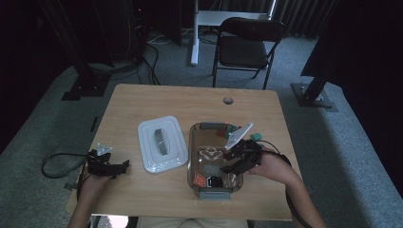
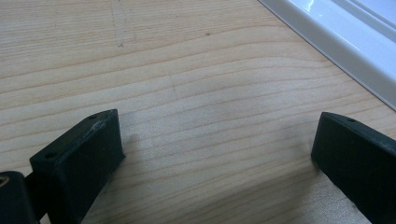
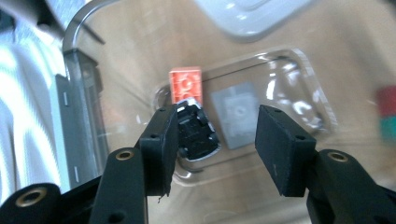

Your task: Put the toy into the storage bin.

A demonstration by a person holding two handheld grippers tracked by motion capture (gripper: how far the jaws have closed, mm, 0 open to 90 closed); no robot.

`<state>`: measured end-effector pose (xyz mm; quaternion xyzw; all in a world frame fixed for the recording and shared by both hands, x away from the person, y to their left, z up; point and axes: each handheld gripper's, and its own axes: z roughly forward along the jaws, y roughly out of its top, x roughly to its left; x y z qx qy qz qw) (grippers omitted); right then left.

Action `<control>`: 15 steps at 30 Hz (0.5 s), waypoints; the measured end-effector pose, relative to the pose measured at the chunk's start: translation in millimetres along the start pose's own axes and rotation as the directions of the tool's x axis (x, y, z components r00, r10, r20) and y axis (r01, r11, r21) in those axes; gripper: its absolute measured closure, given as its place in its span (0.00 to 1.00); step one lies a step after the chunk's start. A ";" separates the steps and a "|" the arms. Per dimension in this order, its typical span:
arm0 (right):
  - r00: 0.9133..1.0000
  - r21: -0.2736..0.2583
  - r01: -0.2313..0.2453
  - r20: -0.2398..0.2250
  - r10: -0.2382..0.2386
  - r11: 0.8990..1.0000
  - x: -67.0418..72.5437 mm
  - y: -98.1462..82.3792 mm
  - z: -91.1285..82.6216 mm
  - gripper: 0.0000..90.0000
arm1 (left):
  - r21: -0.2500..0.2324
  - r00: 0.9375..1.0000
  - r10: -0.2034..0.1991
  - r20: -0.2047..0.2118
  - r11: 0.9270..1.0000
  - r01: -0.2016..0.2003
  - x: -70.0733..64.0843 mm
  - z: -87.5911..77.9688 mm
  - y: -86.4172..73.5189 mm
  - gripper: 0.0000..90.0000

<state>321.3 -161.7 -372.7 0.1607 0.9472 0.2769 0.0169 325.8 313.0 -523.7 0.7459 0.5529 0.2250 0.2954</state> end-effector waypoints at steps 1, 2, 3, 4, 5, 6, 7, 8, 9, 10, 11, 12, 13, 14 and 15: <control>1.000 -0.013 -0.009 0.013 0.010 1.000 -1.9 -2.3 -4.5 0.54 | 0.000 1.000 0.000 0.000 1.000 0.000 0.0 0.0 0.0 0.03; 1.000 -0.027 -0.019 0.024 0.020 0.999 -3.9 -4.7 -8.9 0.54 | 0.000 1.000 0.000 0.000 1.000 0.000 0.0 0.0 0.0 0.03; 0.999 -0.044 -0.032 0.034 0.034 0.999 -5.8 -7.2 -13.3 0.53 | 0.000 1.000 0.000 0.000 1.000 0.000 0.0 0.0 0.0 0.03; 0.997 -0.057 -0.050 0.047 0.053 0.997 -7.8 -9.9 -17.4 0.53 | 0.000 1.000 0.000 0.000 1.000 0.000 0.0 0.0 0.0 0.03; 0.996 -0.067 -0.061 0.063 0.065 0.996 -10.3 -12.9 -21.1 0.53 | 0.000 1.000 0.000 0.000 1.000 0.000 0.0 0.0 0.0 0.03; 0.994 -0.080 -0.075 0.070 0.080 0.994 -12.7 -16.1 -24.5 0.53 | 0.001 1.000 0.000 0.001 1.000 0.000 0.0 -0.1 0.0 0.03; 0.992 -0.095 -0.088 0.081 0.096 0.992 -15.2 -19.5 -27.6 0.52 | 0.002 1.000 0.001 0.001 1.000 -0.001 0.0 -0.2 0.1 0.03; 0.989 -0.107 -0.106 0.095 0.116 0.989 -17.7 -22.9 -30.4 0.52 | 0.003 1.000 0.000 0.001 1.000 0.000 0.1 -0.2 0.1 0.03; 0.986 -0.113 -0.119 0.106 0.131 0.986 -20.5 -26.6 -32.8 0.52 | 0.001 1.000 0.000 0.001 1.000 0.000 0.0 -0.1 0.0 0.03; 0.982 -0.123 -0.134 0.115 0.148 0.983 -23.9 -30.5 -34.8 0.51 | 0.001 1.000 0.000 0.001 1.000 0.000 0.0 -0.1 0.0 0.03; 0.978 -0.133 -0.153 0.124 0.169 0.979 -27.8 -34.6 -36.7 0.51 | 0.000 1.000 -0.001 0.000 1.000 0.001 -0.1 0.0 0.0 0.03; 0.974 -0.143 -0.166 0.128 0.185 0.976 -31.9 -39.0 -38.2 0.51 | 0.000 1.000 -0.001 0.001 1.000 0.001 -0.1 0.0 0.0 0.03; 0.970 -0.151 -0.188 0.127 0.208 0.970 -35.8 -43.2 -39.7 0.51 | 0.001 1.000 -0.001 0.000 1.000 0.001 0.0 -0.1 0.1 0.03; 0.965 -0.160 -0.205 0.133 0.226 0.966 -39.8 -47.5 -40.9 0.51 | 0.000 1.000 -0.002 0.000 1.000 0.002 -0.1 0.0 0.0 0.03; 0.959 -0.170 -0.223 0.139 0.247 0.960 -43.6 -51.7 -41.7 0.51 | 0.000 1.000 -0.001 0.001 1.000 0.001 0.0 -0.1 0.1 0.03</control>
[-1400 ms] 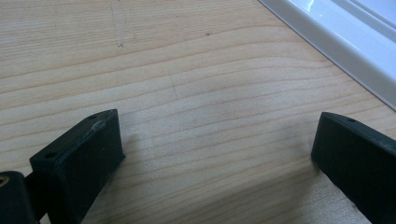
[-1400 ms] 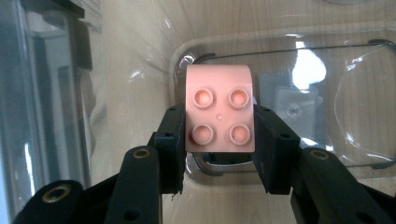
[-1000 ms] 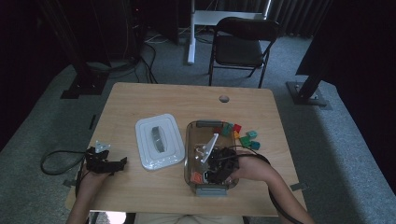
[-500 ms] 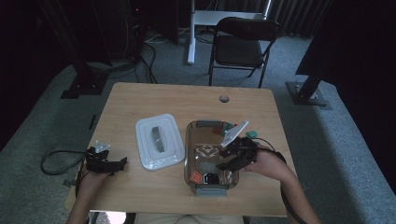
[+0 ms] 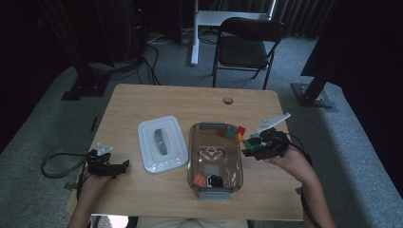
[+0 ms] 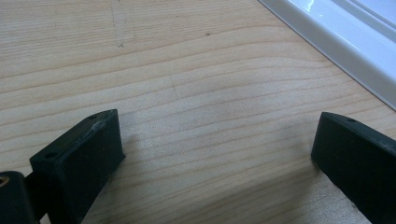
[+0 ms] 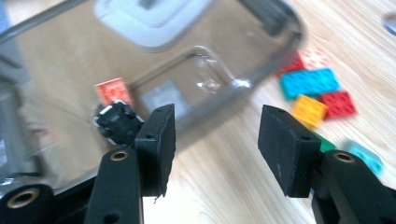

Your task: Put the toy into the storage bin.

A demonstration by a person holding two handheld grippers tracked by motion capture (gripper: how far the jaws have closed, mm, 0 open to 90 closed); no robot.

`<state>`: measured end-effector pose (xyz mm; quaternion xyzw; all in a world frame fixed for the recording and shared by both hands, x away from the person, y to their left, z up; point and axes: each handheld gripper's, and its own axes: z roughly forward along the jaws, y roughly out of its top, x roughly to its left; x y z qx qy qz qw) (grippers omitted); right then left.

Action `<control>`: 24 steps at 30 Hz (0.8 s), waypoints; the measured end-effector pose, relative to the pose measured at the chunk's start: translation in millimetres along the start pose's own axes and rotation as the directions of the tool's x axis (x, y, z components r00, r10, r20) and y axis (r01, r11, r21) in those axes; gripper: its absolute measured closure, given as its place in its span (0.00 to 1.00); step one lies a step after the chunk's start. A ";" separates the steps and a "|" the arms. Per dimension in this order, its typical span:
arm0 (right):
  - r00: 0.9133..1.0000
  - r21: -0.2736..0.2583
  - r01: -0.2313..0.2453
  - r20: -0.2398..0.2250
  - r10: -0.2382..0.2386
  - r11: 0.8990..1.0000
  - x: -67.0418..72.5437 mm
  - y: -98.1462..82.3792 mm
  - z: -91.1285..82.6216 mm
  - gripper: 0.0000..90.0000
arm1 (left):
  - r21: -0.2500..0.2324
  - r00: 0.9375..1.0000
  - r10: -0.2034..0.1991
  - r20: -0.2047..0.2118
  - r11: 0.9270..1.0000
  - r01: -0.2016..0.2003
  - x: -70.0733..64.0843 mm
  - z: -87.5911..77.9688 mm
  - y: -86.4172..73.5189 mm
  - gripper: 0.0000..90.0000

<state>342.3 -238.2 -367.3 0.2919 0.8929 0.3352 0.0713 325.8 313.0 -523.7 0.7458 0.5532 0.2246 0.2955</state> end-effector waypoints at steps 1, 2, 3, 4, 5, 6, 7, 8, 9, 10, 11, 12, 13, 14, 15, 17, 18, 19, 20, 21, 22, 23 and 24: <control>1.000 -0.003 -0.022 0.009 0.022 1.000 -5.0 -3.0 -0.7 0.51 | 0.000 1.000 0.000 0.000 1.000 0.000 0.0 0.0 0.0 0.03; 0.999 -0.006 -0.041 0.026 0.041 0.999 -9.7 -6.0 -0.9 0.51 | -0.001 1.000 0.000 -0.001 1.000 0.000 0.0 0.1 -0.1 0.03; 0.997 -0.007 -0.062 0.044 0.062 0.998 -14.0 -9.0 -1.2 0.51 | -0.001 1.000 0.001 -0.001 1.000 -0.001 0.0 0.1 -0.1 0.03; 0.995 -0.009 -0.082 0.053 0.082 0.997 -18.9 -12.2 -1.3 0.51 | -0.001 1.000 0.001 -0.001 1.000 -0.001 0.0 0.1 -0.1 0.03; 0.993 -0.012 -0.101 0.063 0.102 0.995 -23.4 -15.2 -1.0 0.51 | -0.001 1.000 0.001 -0.001 1.000 -0.001 0.0 0.1 -0.1 0.03; 0.990 -0.015 -0.118 0.073 0.119 0.993 -27.8 -18.3 -0.4 0.51 | -0.001 1.000 0.000 -0.001 1.000 0.000 0.0 0.1 -0.1 0.03; 0.987 -0.015 -0.137 0.080 0.138 0.990 -32.1 -21.3 0.4 0.51 | -0.003 1.000 -0.001 -0.001 1.000 0.001 -0.1 0.2 -0.1 0.03; 0.983 -0.017 -0.156 0.095 0.157 0.988 -36.2 -24.3 1.6 0.51 | -0.002 1.000 -0.001 -0.001 1.000 0.001 -0.1 0.2 -0.1 0.03; 0.979 -0.012 -0.172 0.113 0.173 0.985 -40.4 -27.2 3.1 0.51 | -0.002 1.000 -0.001 -0.001 1.000 0.001 -0.1 0.2 -0.1 0.03; 0.973 -0.012 -0.191 0.128 0.191 0.982 -44.4 -30.2 5.1 0.51 | -0.001 1.000 0.001 -0.001 1.000 -0.001 0.0 0.1 -0.1 0.03; 0.968 -0.010 -0.210 0.136 0.210 0.978 -48.5 -33.1 6.8 0.51 | -0.001 1.000 0.001 -0.001 1.000 -0.001 0.0 0.1 -0.1 0.03; 0.962 -0.011 -0.231 0.145 0.231 0.973 -52.4 -36.0 8.8 0.51 | -0.001 1.000 0.001 -0.001 1.000 -0.001 0.0 0.1 -0.1 0.03; 0.956 -0.012 -0.251 0.155 0.250 0.968 -55.9 -38.8 11.2 0.51 | -0.001 1.000 0.001 -0.001 1.000 -0.001 0.0 0.1 -0.1 0.03; 0.949 -0.011 -0.268 0.168 0.266 0.963 -59.4 -41.6 13.4 0.51 | -0.001 1.000 0.001 -0.001 1.000 -0.001 0.0 0.0 -0.1 0.03; 0.940 -0.010 -0.290 0.185 0.287 0.957 -62.7 -44.1 16.0 0.51 | -0.001 1.000 0.001 0.000 1.000 -0.001 0.0 0.1 -0.1 0.03; 0.923 0.004 -0.322 0.225 0.313 0.947 -68.2 -48.9 22.5 0.51 | -0.001 1.000 0.001 -0.001 1.000 -0.001 0.0 0.1 -0.1 0.03; 0.915 0.003 -0.342 0.229 0.332 0.940 -70.9 -51.4 25.6 0.51 | -0.001 1.000 0.001 -0.001 1.000 -0.001 0.0 0.1 -0.1 0.03; 0.909 0.006 -0.358 0.233 0.347 0.934 -72.2 -53.4 28.9 0.51 | -0.001 1.000 0.001 -0.001 1.000 -0.001 0.0 0.1 -0.1 0.03; 0.905 0.009 -0.366 0.237 0.354 0.930 -73.4 -55.2 32.2 0.51 | 0.000 1.000 0.001 -0.001 1.000 -0.001 0.0 0.0 -0.1 0.03; 0.900 0.005 -0.378 0.239 0.366 0.926 -74.6 -57.0 35.2 0.51 | -0.001 1.000 0.001 -0.001 1.000 -0.001 0.0 0.1 -0.1 0.03; 0.894 -0.001 -0.392 0.236 0.381 0.920 -76.1 -58.6 37.9 0.50 | -0.001 1.000 0.001 -0.001 1.000 -0.001 0.0 0.1 -0.1 0.03; 0.888 -0.003 -0.402 0.241 0.391 0.916 -77.7 -60.0 40.6 0.50 | -0.001 1.000 0.001 -0.001 1.000 -0.001 0.0 0.1 -0.1 0.03; 0.879 -0.007 -0.419 0.248 0.407 0.908 -79.3 -61.1 43.2 0.50 | -0.001 1.000 0.001 -0.001 1.000 -0.001 0.0 0.1 -0.1 0.03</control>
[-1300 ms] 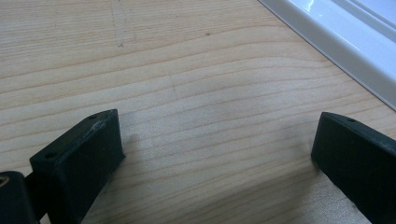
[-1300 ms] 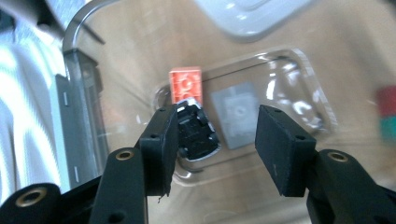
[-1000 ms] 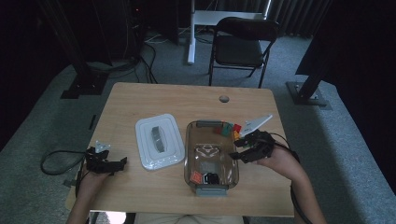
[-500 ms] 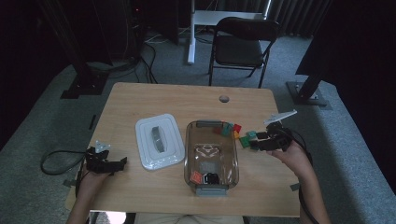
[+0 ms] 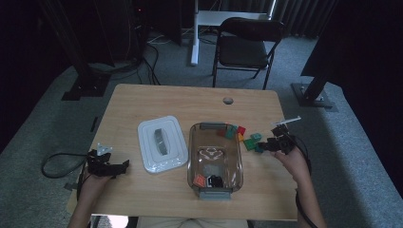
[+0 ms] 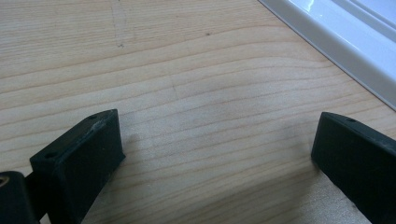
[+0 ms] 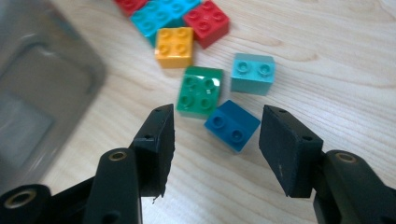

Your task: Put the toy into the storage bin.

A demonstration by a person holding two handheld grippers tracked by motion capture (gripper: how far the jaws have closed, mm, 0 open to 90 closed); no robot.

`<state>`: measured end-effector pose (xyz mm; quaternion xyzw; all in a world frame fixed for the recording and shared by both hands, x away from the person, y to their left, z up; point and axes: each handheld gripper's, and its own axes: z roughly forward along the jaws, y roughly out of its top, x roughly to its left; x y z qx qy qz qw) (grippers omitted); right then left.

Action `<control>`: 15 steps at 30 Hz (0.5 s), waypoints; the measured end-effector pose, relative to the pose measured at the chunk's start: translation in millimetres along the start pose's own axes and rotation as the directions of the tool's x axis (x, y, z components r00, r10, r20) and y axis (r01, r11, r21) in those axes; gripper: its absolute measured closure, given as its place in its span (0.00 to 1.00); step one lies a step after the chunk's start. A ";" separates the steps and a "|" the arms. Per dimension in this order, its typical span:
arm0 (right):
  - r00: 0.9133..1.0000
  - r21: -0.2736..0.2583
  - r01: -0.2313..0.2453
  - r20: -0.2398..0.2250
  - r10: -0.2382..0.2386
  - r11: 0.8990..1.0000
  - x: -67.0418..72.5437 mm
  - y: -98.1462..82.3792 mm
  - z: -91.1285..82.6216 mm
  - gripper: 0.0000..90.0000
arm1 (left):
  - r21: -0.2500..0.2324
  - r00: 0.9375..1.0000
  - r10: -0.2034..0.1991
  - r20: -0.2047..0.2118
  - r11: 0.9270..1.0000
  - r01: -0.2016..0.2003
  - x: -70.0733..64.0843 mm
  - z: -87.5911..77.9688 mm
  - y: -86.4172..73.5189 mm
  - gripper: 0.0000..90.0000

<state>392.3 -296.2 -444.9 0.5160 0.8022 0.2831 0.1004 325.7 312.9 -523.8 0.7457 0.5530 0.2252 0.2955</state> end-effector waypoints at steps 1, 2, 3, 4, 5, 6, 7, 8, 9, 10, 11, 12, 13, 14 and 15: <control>1.000 0.005 -0.011 0.004 0.011 1.000 -1.3 -0.2 3.4 0.49 | 0.000 1.000 0.000 0.000 1.000 0.000 0.0 0.0 0.0 0.03; 1.000 0.009 -0.024 0.005 0.024 1.000 -2.4 -0.4 7.0 0.49 | 0.000 1.000 0.000 0.000 1.000 0.000 0.0 0.0 0.0 0.03; 1.000 0.009 -0.024 0.005 0.024 1.000 -2.4 -0.4 7.0 0.49 | 0.000 1.000 0.000 0.000 1.000 0.000 0.0 0.0 0.0 0.03; 0.999 0.029 -0.050 0.011 0.050 0.998 -4.7 -0.4 16.6 0.49 | 0.000 1.000 0.000 0.000 1.000 0.000 0.0 0.0 0.0 0.03; 0.998 0.033 -0.053 0.015 0.053 0.998 -5.5 -0.4 19.0 0.49 | 0.000 1.000 0.000 0.000 1.000 0.000 0.0 0.0 0.0 0.03; 0.998 0.036 -0.064 0.017 0.064 0.997 -6.8 -0.4 21.7 0.49 | 0.000 1.000 0.000 0.000 1.000 0.000 0.0 0.0 0.0 0.03; 0.997 0.036 -0.075 0.014 0.075 0.997 -7.9 -0.6 24.0 0.49 | 0.000 1.000 0.000 0.000 1.000 0.000 0.0 0.0 0.0 0.03; 0.997 0.036 -0.075 0.014 0.075 0.997 -7.9 -0.6 24.0 0.49 | 0.000 1.000 0.000 0.000 1.000 0.000 0.0 0.0 0.0 0.03; 0.996 0.038 -0.090 0.010 0.090 0.995 -8.3 -0.9 28.2 0.48 | 0.000 1.000 0.000 0.000 1.000 0.000 0.0 0.0 0.0 0.03; 0.996 0.038 -0.090 0.010 0.090 0.995 -8.3 -0.9 28.2 0.48 | 0.001 1.000 0.000 0.000 1.000 0.000 0.0 0.0 0.0 0.03; 0.996 0.043 -0.090 0.007 0.090 0.995 -7.7 -1.2 31.1 0.48 | 0.000 1.000 0.000 0.000 1.000 0.000 0.0 0.0 0.0 0.03; 0.996 0.045 -0.091 0.011 0.091 0.995 -7.5 -1.2 32.8 0.48 | 0.000 1.000 0.000 0.000 1.000 0.000 0.0 0.0 0.0 0.03; 0.995 0.050 -0.095 0.013 0.094 0.994 -7.5 -1.1 34.2 0.48 | 0.000 1.000 0.000 0.000 1.000 0.000 0.0 0.0 0.0 0.03; 0.995 0.050 -0.095 0.013 0.094 0.994 -7.5 -1.1 34.2 0.48 | 0.000 1.000 0.000 0.000 1.000 0.000 0.0 0.0 0.0 0.03; 0.995 0.057 -0.095 0.016 0.094 0.994 -7.4 -1.0 37.1 0.48 | 0.000 1.000 0.000 0.000 1.000 0.000 0.0 0.0 0.0 0.03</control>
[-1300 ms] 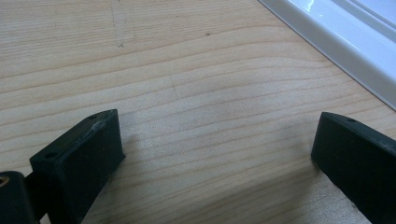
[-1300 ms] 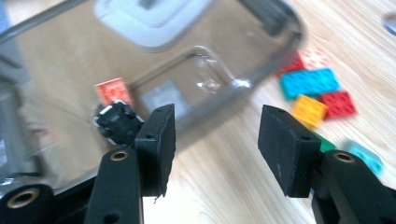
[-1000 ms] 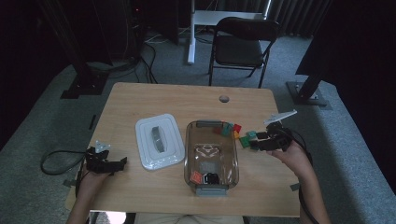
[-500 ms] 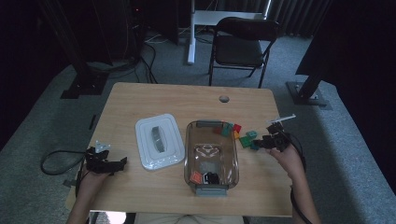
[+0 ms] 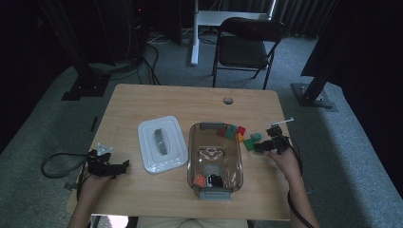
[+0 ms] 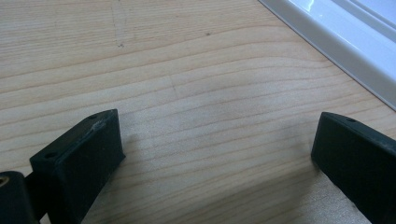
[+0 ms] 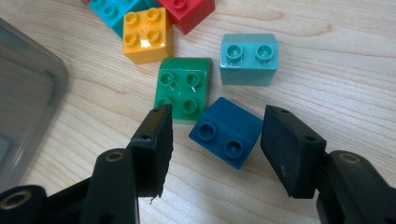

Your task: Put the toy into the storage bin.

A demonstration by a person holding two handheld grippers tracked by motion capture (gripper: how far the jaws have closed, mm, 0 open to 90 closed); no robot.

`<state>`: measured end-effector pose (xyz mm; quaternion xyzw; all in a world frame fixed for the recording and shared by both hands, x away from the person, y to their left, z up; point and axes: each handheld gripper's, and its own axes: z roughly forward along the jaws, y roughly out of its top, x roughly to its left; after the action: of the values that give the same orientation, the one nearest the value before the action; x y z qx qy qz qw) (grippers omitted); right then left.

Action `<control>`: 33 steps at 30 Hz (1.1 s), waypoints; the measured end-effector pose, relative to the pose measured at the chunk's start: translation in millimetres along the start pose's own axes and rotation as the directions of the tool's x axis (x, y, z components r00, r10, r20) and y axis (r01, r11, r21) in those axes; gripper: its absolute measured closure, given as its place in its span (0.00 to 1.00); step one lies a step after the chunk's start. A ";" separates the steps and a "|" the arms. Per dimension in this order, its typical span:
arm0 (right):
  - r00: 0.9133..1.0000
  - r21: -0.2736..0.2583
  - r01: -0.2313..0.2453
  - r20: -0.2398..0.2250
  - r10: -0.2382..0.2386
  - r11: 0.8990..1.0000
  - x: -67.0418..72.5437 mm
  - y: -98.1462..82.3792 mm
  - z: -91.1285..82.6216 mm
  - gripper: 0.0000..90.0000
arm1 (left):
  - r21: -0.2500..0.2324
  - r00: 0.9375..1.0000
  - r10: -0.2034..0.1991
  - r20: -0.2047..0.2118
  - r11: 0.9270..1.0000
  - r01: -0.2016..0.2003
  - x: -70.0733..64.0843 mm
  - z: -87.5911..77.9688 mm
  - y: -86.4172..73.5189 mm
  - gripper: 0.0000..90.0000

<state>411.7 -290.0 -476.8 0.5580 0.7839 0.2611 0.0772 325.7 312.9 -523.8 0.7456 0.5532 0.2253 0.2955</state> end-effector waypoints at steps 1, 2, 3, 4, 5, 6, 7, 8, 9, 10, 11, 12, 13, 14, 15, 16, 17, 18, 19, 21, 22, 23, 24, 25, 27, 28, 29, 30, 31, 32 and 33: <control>1.000 0.006 -0.002 0.003 0.002 1.000 -0.3 0.1 1.3 0.48 | 0.001 1.000 0.000 0.000 1.000 0.000 0.0 -0.1 0.0 0.03; 1.000 0.010 -0.004 0.006 0.004 1.000 -1.1 0.1 2.7 0.49 | 0.000 1.000 0.000 0.000 1.000 0.000 0.0 0.0 0.0 0.03; 1.000 0.010 -0.004 0.006 0.004 1.000 -1.1 0.1 2.7 0.49 | 0.000 1.000 0.000 0.000 1.000 0.000 0.0 0.0 0.0 0.03; 1.000 0.018 -0.008 0.009 0.008 1.000 -3.8 -0.4 5.3 0.49 | 0.000 1.000 0.000 0.000 1.000 0.000 0.0 0.0 0.0 0.03; 1.000 0.018 -0.008 0.009 0.008 1.000 -3.8 -0.4 5.3 0.49 | 0.000 1.000 0.000 0.000 1.000 0.000 0.0 0.0 0.0 0.03; 1.000 0.018 -0.008 0.009 0.008 1.000 -3.8 -0.4 5.3 0.49 | 0.000 1.000 0.000 0.000 1.000 0.000 0.0 0.0 0.0 0.03; 1.000 0.020 -0.021 0.007 0.021 1.000 -8.5 -1.6 7.3 0.52 | 0.000 1.000 0.000 0.000 1.000 0.000 0.0 0.0 0.0 0.03; 1.000 0.022 -0.023 0.008 0.023 0.999 -9.6 -1.8 7.7 0.53 | 0.000 1.000 0.000 0.000 1.000 0.000 0.0 0.0 0.0 0.03; 1.000 0.024 -0.021 0.009 0.021 0.999 -10.5 -1.9 8.2 0.54 | 0.000 1.000 0.000 0.000 1.000 0.000 0.0 0.0 0.0 0.03; 1.000 0.026 -0.015 0.010 0.014 1.000 -10.9 -1.8 8.5 0.57 | 0.000 1.000 0.000 0.000 1.000 0.000 0.0 0.0 0.0 0.03; 1.000 0.027 -0.008 0.016 0.007 1.000 -10.9 -1.6 8.6 0.58 | 0.000 1.000 0.000 0.000 1.000 0.000 0.0 0.0 0.0 0.03; 1.000 0.029 0.000 0.024 0.000 1.000 -10.9 -1.1 9.2 0.58 | 0.001 1.000 0.000 0.000 1.000 0.000 0.0 0.0 0.0 0.03; 1.000 0.035 0.000 0.031 -0.001 0.999 -10.7 -0.3 10.1 0.58 | 0.000 1.000 0.000 0.000 1.000 0.000 0.0 0.0 0.0 0.03; 1.000 0.035 0.000 0.031 -0.001 0.999 -10.7 -0.3 10.1 0.58 | 0.000 1.000 0.000 0.000 1.000 0.000 0.0 0.0 0.0 0.03; 0.999 0.040 0.001 0.038 -0.002 0.999 -11.1 1.0 12.7 0.59 | 0.001 1.000 0.000 0.000 1.000 0.000 0.0 -0.1 0.0 0.03; 0.999 0.044 0.001 0.039 -0.002 0.999 -11.6 1.8 14.2 0.59 | 0.000 1.000 -0.001 0.000 1.000 0.001 -0.1 0.0 0.0 0.03; 0.999 0.044 0.001 0.039 -0.002 0.999 -11.6 1.8 14.2 0.59 | 0.000 1.000 -0.001 0.000 1.000 0.001 -0.1 0.0 0.0 0.03; 0.999 0.046 0.003 0.042 -0.004 0.999 -11.9 2.6 15.6 0.59 | 0.000 1.000 -0.001 0.000 1.000 0.001 -0.1 0.0 0.0 0.03; 0.999 0.056 0.007 0.044 -0.010 0.998 -12.4 4.0 18.0 0.62 | 0.000 1.000 0.000 0.000 1.000 0.000 -0.1 -0.1 0.0 0.03; 0.998 0.058 0.019 0.054 -0.022 0.998 -12.1 4.8 19.1 0.63 | 0.001 1.000 0.000 0.000 1.000 0.000 0.0 -0.1 0.0 0.03; 0.998 0.058 0.019 0.054 -0.022 0.998 -12.1 4.8 19.1 0.63 | 0.001 1.000 0.000 0.000 1.000 0.000 0.0 -0.1 0.0 0.03; 0.998 0.060 0.026 0.057 -0.029 0.998 -11.7 5.2 19.0 0.64 | 0.001 1.000 0.000 0.000 1.000 0.000 -0.1 -0.1 0.0 0.03; 0.997 0.061 0.038 0.062 -0.042 0.997 -11.4 5.8 17.4 0.65 | 0.000 1.000 0.000 0.000 1.000 0.000 0.0 -0.1 0.0 0.03; 0.997 0.061 0.038 0.062 -0.042 0.997 -11.4 5.8 17.4 0.65 | 0.000 1.000 0.000 0.000 1.000 0.000 0.0 -0.1 0.0 0.03; 0.995 0.077 0.058 0.073 -0.064 0.995 -10.3 5.6 14.2 0.65 | 0.000 1.000 0.000 0.000 1.000 0.000 0.0 0.0 0.0 0.03; 0.995 0.077 0.058 0.073 -0.064 0.995 -10.3 5.6 14.2 0.65 | 0.000 1.000 0.000 0.000 1.000 0.000 0.0 0.0 0.0 0.03; 0.995 0.081 0.066 0.069 -0.072 0.994 -10.4 5.1 12.8 0.65 | 0.001 1.000 0.000 0.000 1.000 0.000 0.0 -0.1 0.0 0.03; 0.995 0.084 0.068 0.069 -0.074 0.994 -10.0 4.4 11.2 0.65 | 0.001 1.000 0.000 0.000 1.000 0.000 0.0 -0.1 0.0 0.03; 0.994 0.078 0.076 0.069 -0.081 0.994 -9.6 3.0 6.5 0.65 | 0.001 1.000 0.000 0.000 1.000 0.000 0.0 -0.1 0.0 0.03; 0.994 0.076 0.081 0.065 -0.086 0.994 -9.0 2.3 3.8 0.65 | 0.001 1.000 0.000 0.000 1.000 0.000 0.0 -0.1 0.0 0.03; 0.994 0.076 0.081 0.065 -0.086 0.994 -9.0 2.3 3.8 0.65 | 0.001 1.000 0.000 0.000 1.000 0.000 0.0 -0.1 0.0 0.03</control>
<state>418.5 -296.4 -480.4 0.5358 0.8125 0.2094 0.0944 325.7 312.9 -523.7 0.7456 0.5533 0.2252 0.2953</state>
